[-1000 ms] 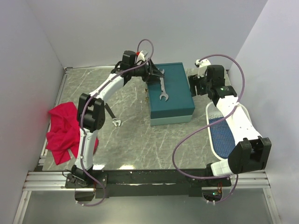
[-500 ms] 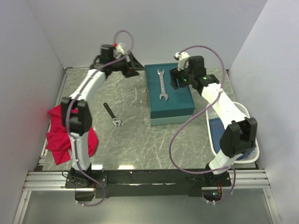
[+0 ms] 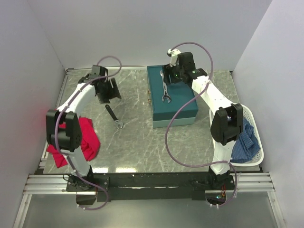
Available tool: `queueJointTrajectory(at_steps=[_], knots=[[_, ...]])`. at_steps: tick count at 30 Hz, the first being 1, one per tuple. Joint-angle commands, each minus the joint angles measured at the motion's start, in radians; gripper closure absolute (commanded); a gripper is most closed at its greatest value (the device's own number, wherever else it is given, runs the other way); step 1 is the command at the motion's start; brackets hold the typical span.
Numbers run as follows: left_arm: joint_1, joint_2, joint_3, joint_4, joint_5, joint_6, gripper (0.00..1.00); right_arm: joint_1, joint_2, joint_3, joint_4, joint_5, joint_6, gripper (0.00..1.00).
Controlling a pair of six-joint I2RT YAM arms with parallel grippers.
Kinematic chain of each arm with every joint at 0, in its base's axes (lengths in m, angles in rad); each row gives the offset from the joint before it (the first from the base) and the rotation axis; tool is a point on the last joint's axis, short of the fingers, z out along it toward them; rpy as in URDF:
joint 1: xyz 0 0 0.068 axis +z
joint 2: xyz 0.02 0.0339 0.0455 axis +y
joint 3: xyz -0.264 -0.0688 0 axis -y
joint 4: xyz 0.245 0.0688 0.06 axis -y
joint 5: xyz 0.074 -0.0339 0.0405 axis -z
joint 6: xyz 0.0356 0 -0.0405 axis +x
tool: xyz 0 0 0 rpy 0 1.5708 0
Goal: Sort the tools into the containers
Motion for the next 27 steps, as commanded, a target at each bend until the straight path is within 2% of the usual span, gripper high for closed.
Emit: queueJointTrajectory(at_steps=[1,6,10,13,16,23,27], knots=[[0.007,0.076,-0.008,-0.021,-0.076,-0.011,0.27,0.033,0.002,0.010,-0.011,0.004,0.006,0.27],[0.005,0.181,0.056,-0.032,-0.137,-0.028,0.29,0.035,0.013,-0.041,-0.042,0.000,-0.002,0.27],[0.005,0.244,0.076,-0.051,-0.180,-0.040,0.29,0.033,0.033,-0.062,-0.055,0.043,0.009,0.39],[0.001,0.265,0.055,-0.046,-0.171,-0.046,0.30,0.012,0.053,-0.070,-0.069,0.031,0.046,0.55],[-0.018,0.287,0.049,-0.046,-0.174,-0.048,0.31,-0.025,0.056,-0.096,-0.083,0.023,0.066,0.61],[-0.053,0.291,-0.016,-0.067,-0.228,-0.100,0.45,-0.113,0.005,-0.167,-0.079,0.002,0.049,0.63],[-0.065,0.305,-0.040,-0.063,-0.244,-0.115,0.47,-0.128,-0.011,-0.187,-0.071,-0.007,0.026,0.63]])
